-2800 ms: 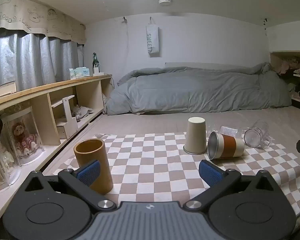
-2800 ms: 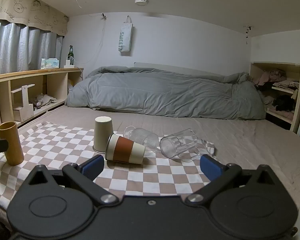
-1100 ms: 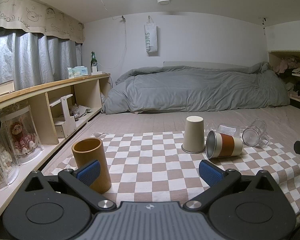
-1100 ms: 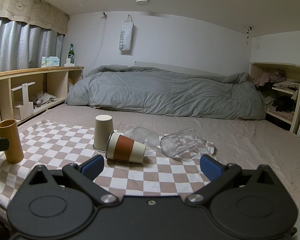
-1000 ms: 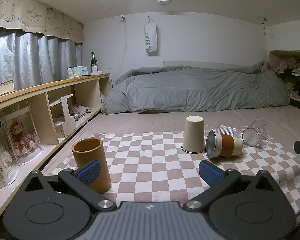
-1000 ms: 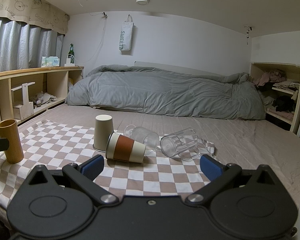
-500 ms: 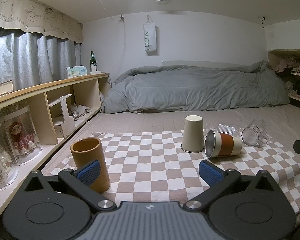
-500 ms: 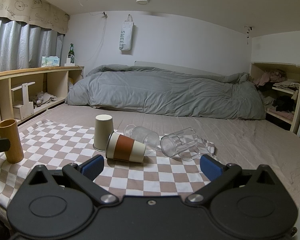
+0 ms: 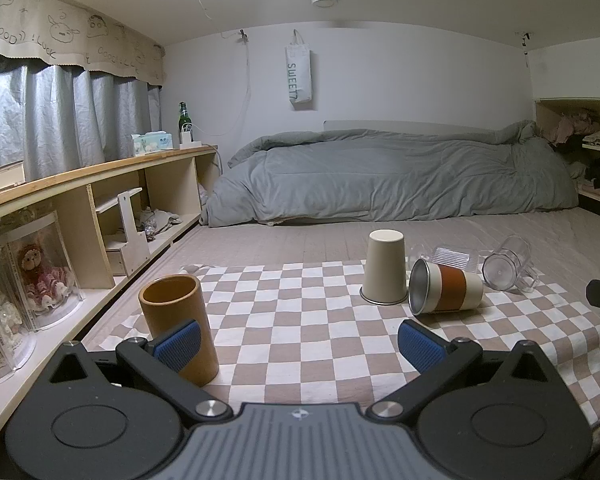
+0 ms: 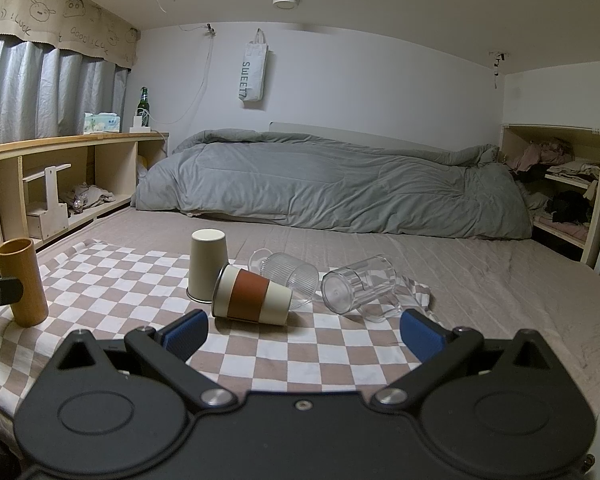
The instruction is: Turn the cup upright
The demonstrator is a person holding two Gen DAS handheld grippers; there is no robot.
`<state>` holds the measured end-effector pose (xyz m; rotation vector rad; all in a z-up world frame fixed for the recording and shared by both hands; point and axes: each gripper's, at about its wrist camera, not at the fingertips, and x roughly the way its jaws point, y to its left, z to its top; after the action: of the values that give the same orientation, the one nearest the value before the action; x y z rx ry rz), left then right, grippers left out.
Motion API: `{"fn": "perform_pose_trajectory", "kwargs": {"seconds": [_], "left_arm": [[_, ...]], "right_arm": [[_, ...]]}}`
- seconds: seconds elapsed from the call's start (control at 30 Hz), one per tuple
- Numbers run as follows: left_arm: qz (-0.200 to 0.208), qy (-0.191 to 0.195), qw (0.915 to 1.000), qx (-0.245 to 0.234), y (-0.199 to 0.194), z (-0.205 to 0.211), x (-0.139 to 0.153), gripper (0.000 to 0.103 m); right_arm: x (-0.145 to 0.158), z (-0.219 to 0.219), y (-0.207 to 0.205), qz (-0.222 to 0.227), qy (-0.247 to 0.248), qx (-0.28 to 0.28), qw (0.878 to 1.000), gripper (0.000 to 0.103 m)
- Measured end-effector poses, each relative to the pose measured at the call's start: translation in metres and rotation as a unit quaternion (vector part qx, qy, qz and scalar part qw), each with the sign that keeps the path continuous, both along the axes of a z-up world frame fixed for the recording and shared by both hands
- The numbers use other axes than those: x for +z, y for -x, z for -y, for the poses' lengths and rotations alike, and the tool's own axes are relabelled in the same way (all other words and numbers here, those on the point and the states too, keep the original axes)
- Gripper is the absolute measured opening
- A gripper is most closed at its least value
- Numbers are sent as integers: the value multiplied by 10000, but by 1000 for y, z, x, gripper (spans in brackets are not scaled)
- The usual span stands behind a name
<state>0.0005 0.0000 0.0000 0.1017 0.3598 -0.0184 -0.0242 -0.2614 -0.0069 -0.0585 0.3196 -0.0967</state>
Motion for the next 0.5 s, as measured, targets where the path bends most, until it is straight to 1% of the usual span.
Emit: {"fn": "perform_pose_trajectory", "kwargs": {"seconds": [0.37,0.4,0.5], "left_arm": [[-13,18,10000,-6,0,0,0,103],[-11,37,10000,-11,3,11,-5,103],[-11,95,9999,-29,3,14,-6,103]], "right_arm": [[-1,0,-1,-34,4,-50,10000,103],[0,1,-3,-66,8,-46,10000,103],[-2,-3,-11,-119,104,-4,9999,103]]}}
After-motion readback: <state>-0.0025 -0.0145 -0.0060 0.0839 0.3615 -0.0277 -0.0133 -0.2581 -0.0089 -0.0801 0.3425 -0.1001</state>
